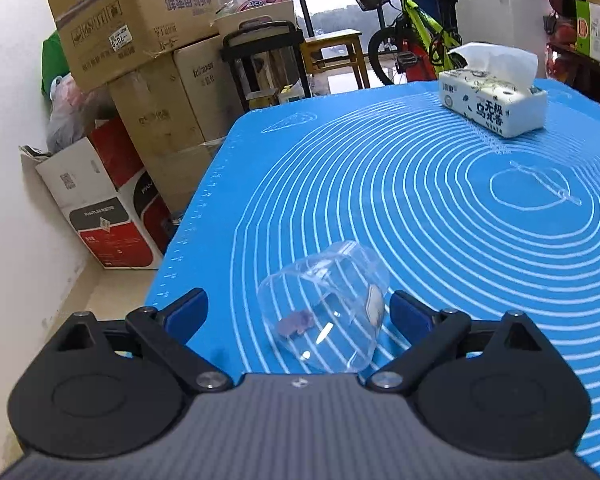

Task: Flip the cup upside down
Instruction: 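Move the left tool to the clear plastic cup and close on it, then lift the clear cup with the left tool and carry it toward the right tool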

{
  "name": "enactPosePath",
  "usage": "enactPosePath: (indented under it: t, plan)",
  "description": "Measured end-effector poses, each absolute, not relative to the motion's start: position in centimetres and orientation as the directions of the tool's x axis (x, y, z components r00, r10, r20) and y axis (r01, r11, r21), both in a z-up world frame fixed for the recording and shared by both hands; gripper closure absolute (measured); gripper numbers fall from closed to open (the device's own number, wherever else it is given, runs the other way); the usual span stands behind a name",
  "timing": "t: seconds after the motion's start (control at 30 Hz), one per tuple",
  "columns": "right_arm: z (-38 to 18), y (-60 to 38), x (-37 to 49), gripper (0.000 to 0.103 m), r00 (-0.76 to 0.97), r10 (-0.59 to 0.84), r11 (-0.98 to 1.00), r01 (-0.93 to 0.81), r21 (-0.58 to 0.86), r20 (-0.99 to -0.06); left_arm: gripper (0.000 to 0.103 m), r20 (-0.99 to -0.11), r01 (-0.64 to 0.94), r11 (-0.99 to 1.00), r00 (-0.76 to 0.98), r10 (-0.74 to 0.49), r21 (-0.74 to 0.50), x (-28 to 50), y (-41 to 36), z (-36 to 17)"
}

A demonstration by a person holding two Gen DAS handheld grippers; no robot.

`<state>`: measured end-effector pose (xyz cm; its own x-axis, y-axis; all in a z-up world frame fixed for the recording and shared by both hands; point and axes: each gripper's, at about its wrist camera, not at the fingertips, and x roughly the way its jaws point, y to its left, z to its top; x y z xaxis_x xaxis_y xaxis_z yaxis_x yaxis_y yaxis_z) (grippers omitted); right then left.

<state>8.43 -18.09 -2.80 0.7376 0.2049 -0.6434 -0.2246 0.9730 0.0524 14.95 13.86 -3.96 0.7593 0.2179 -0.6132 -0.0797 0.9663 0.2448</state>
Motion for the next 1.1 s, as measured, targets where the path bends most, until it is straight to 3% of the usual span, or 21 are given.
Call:
enactPosePath:
  t: [0.13, 0.27, 0.53, 0.83, 1.1]
  plan:
    - [-3.1, -18.3, 8.5, 0.010, 0.735, 0.201, 0.974, -0.220, 0.052, -0.648, 0.033, -0.623, -0.026, 0.972, 0.763, 0.171, 0.234, 15.0, 13.3, -4.0]
    - [-3.1, -18.5, 8.5, 0.010, 0.733, 0.203, 0.974, -0.218, 0.058, -0.649, 0.034, -0.609, -0.009, 0.960, 0.772, 0.185, 0.280, 14.7, 12.6, -4.2]
    - [-2.8, -18.8, 8.1, 0.010, 0.738, 0.207, 0.973, -0.221, 0.060, -0.642, 0.035, -0.614, -0.026, 0.971, 0.771, 0.172, 0.239, 12.8, 10.3, -2.7]
    - [-2.6, -19.7, 7.6, 0.010, 0.738, 0.204, 0.975, -0.212, 0.066, -0.643, 0.034, -0.625, 0.024, 0.994, 0.779, 0.048, 0.106, 9.5, 2.3, -0.7]
    - [-2.9, -21.4, 7.6, 0.010, 0.744, 0.180, 0.982, -0.175, 0.071, -0.644, 0.034, -0.655, 0.088, 0.993, 0.756, -0.018, 0.074, 9.2, -3.9, -2.3]
